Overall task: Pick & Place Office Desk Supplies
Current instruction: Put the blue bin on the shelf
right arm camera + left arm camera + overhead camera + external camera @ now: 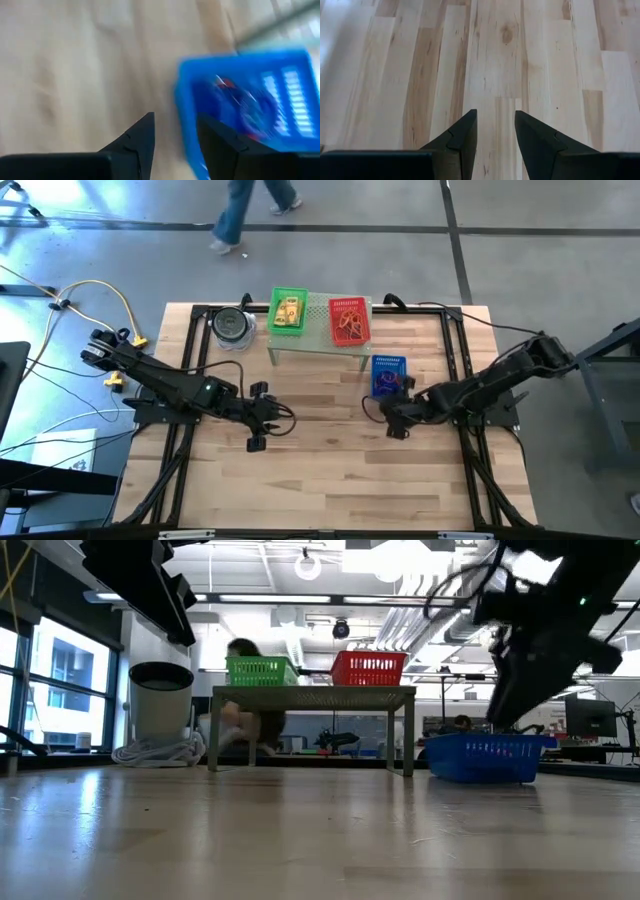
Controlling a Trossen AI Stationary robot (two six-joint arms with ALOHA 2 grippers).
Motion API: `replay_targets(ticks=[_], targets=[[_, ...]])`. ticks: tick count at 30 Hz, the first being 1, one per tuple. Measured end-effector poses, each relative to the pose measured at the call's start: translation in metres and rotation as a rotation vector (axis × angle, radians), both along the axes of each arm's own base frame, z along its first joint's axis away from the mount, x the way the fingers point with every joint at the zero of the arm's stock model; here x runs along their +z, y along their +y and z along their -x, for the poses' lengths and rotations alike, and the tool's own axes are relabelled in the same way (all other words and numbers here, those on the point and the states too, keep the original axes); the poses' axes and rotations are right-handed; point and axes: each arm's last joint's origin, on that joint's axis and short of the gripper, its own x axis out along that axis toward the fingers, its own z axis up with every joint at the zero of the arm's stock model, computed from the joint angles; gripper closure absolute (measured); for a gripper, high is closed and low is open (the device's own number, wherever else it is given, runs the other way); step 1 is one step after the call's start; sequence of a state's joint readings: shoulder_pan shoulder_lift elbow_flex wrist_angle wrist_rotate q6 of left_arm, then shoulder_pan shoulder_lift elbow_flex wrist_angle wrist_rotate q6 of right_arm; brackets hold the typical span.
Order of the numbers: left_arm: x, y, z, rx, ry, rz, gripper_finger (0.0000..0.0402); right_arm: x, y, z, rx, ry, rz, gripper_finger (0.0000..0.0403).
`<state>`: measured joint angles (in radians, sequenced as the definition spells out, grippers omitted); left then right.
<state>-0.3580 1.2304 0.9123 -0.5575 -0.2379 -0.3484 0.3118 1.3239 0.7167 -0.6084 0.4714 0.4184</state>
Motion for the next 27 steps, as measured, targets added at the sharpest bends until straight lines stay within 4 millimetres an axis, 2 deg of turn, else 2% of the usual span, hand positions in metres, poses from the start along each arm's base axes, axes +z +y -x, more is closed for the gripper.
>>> replay_targets(ticks=[4,11,23,27], targets=[[0.000,0.000,0.000,0.000,0.000,0.000,0.0275,-0.006,-0.018,0.005,-0.111,0.097,-0.026,0.0270],[0.000,0.000,0.000,0.000,0.002,-0.001,0.0275,-0.014,-0.035,0.005,-0.147,0.143,-0.186,0.0270],[-0.009,-0.001,0.001,0.000,0.029,-0.008,0.0275,-0.024,-0.044,0.009,-0.140,0.154,-0.181,0.0272],[-0.013,-0.003,0.003,-0.006,0.039,-0.007,0.0275,-0.031,-0.046,0.012,-0.154,0.151,-0.184,0.0299]])
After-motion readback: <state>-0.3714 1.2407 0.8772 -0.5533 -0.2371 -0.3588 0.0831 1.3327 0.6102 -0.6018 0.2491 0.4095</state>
